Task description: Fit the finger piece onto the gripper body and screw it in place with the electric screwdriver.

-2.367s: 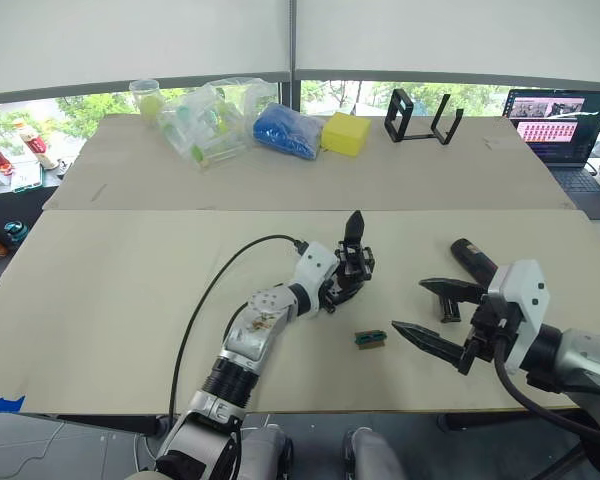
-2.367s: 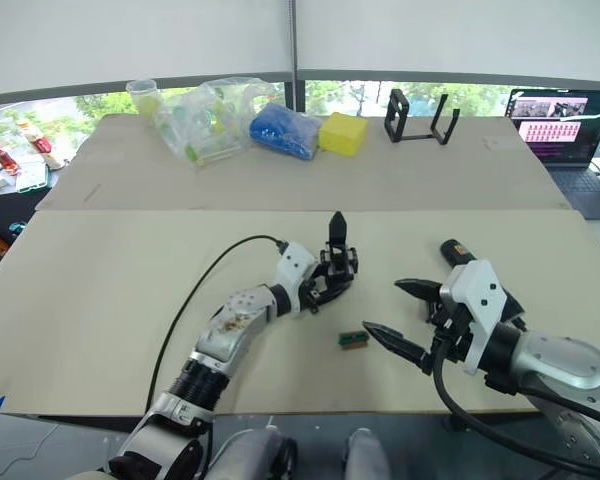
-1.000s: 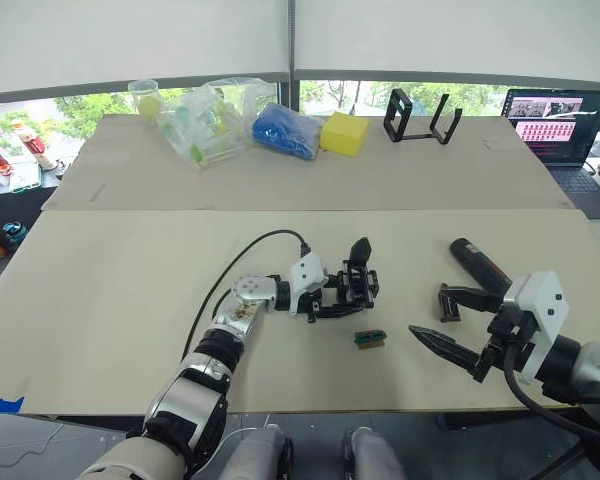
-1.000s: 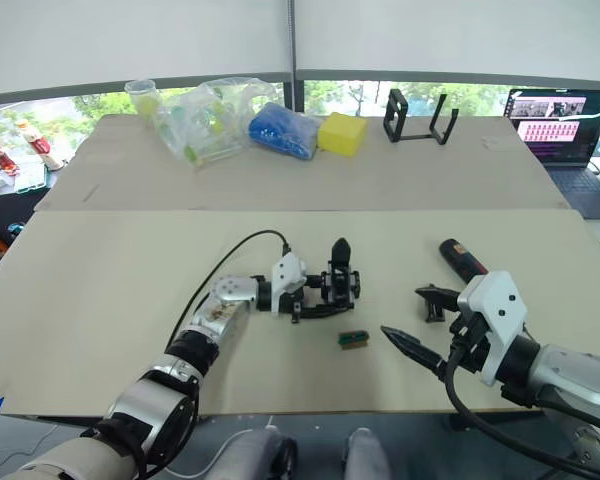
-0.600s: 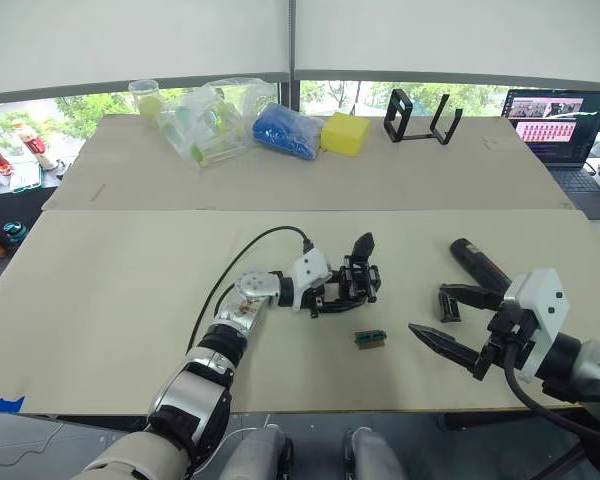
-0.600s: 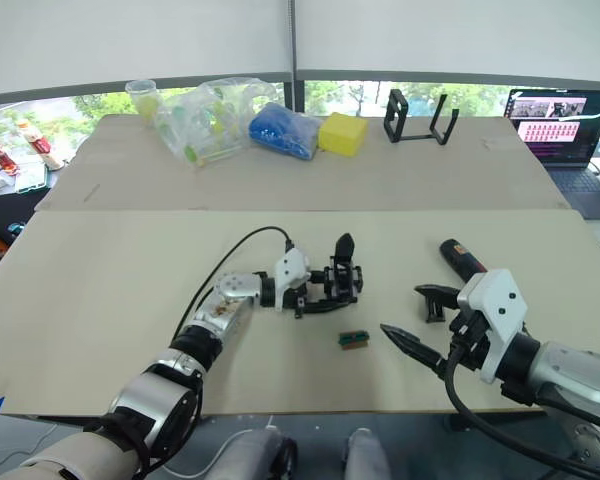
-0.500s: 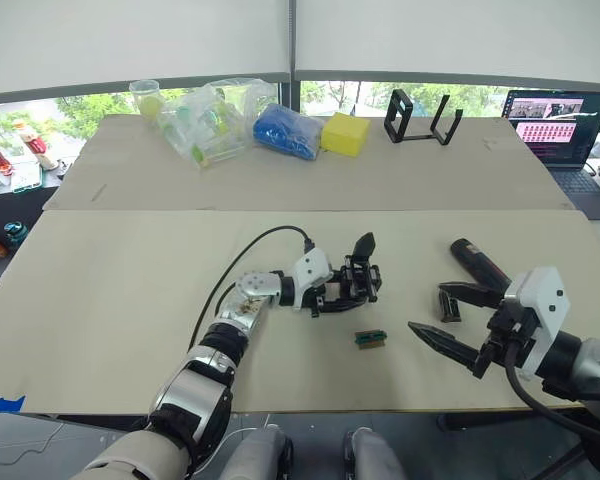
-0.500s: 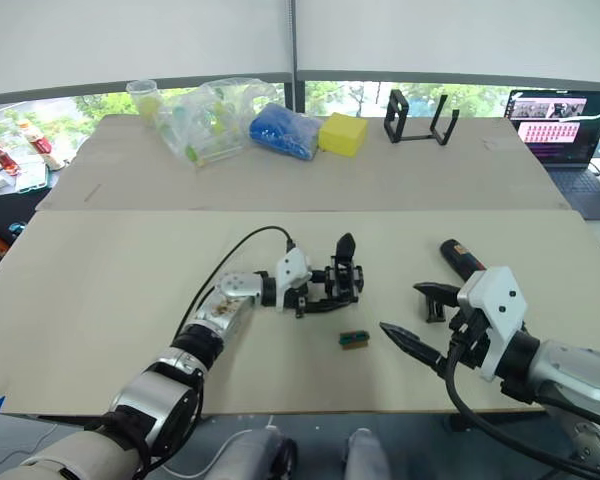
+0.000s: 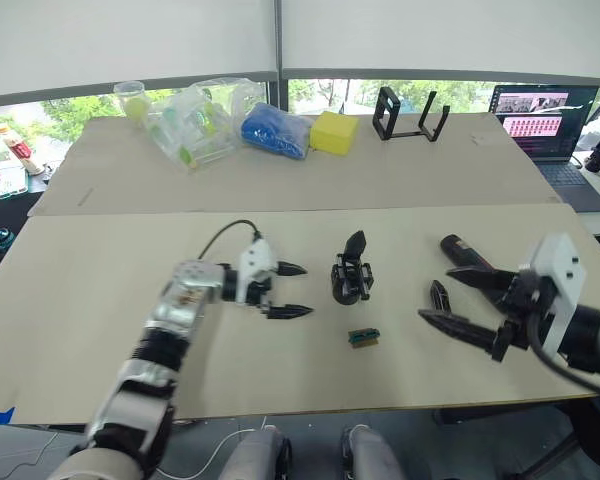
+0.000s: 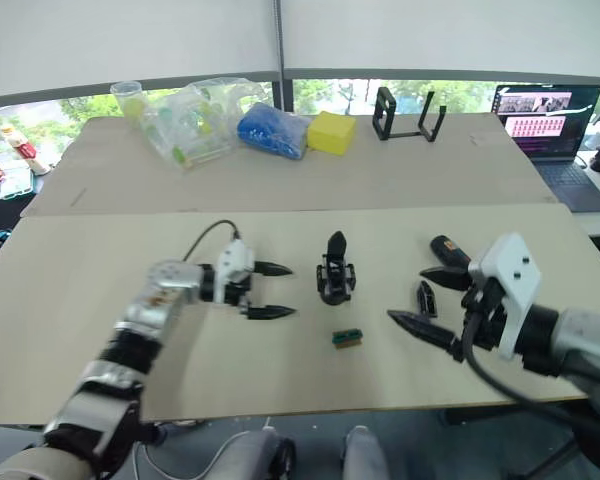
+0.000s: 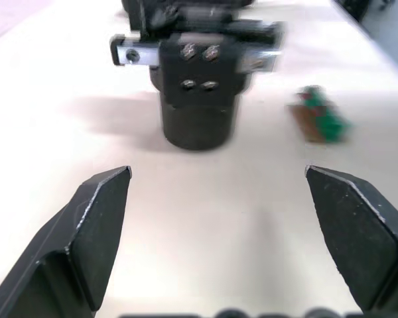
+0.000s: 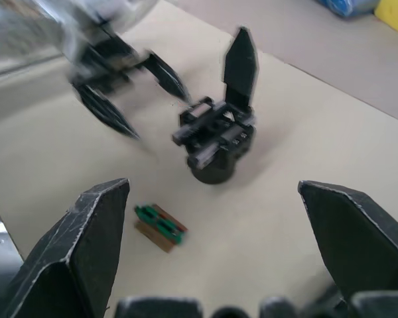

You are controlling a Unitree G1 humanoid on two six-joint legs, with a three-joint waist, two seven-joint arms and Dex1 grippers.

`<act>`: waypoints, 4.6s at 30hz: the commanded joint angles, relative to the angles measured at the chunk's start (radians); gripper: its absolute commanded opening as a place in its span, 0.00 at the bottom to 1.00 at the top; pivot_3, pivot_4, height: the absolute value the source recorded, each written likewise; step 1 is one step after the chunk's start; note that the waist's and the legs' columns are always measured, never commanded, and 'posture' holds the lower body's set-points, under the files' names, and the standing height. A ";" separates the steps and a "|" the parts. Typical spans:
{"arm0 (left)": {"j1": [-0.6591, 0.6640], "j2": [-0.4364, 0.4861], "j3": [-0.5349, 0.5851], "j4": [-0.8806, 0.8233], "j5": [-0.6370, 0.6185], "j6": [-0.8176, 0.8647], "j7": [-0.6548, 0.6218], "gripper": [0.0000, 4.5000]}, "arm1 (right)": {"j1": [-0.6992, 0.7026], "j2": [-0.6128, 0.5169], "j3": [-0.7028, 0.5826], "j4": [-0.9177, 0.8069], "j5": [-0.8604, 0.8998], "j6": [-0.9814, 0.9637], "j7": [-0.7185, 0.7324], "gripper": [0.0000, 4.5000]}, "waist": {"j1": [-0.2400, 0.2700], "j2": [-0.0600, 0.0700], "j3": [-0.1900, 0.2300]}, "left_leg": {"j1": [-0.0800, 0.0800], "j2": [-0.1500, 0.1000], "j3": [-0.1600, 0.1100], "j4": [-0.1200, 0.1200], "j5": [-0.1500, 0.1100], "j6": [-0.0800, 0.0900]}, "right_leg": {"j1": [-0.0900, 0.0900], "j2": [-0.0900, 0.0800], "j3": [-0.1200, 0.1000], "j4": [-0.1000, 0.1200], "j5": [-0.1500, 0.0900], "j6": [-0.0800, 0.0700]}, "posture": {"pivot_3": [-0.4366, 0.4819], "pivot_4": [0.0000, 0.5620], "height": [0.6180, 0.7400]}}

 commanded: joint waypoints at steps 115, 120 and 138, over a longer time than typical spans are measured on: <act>-0.468 0.011 0.090 -0.132 -0.561 0.776 0.172 0.00 | -0.925 0.396 0.474 0.452 0.018 0.263 0.302 0.45 | -0.007 0.002 0.001 | -0.005 -0.002 -0.001 -0.001 0.003 -0.005 | -0.006 0.007 -0.003 0.006 0.000 0.001 | 0.48 0.27 1.00; -0.471 0.007 0.092 -0.128 -0.555 0.774 0.171 0.00 | -0.917 0.400 0.488 0.439 -0.009 0.231 0.328 0.45 | -0.006 0.002 0.001 | -0.005 -0.002 -0.001 -0.001 0.003 -0.005 | -0.005 0.007 -0.003 0.006 0.000 0.001 | 0.48 0.27 1.00; -0.456 0.019 0.063 -0.128 -0.497 0.738 0.116 0.00 | -0.915 0.394 0.513 0.425 -0.071 0.171 0.385 0.07 | -0.006 0.002 0.001 | -0.005 -0.002 -0.001 -0.001 0.003 -0.005 | -0.006 0.007 -0.003 0.006 0.000 0.001 | 0.48 0.27 1.00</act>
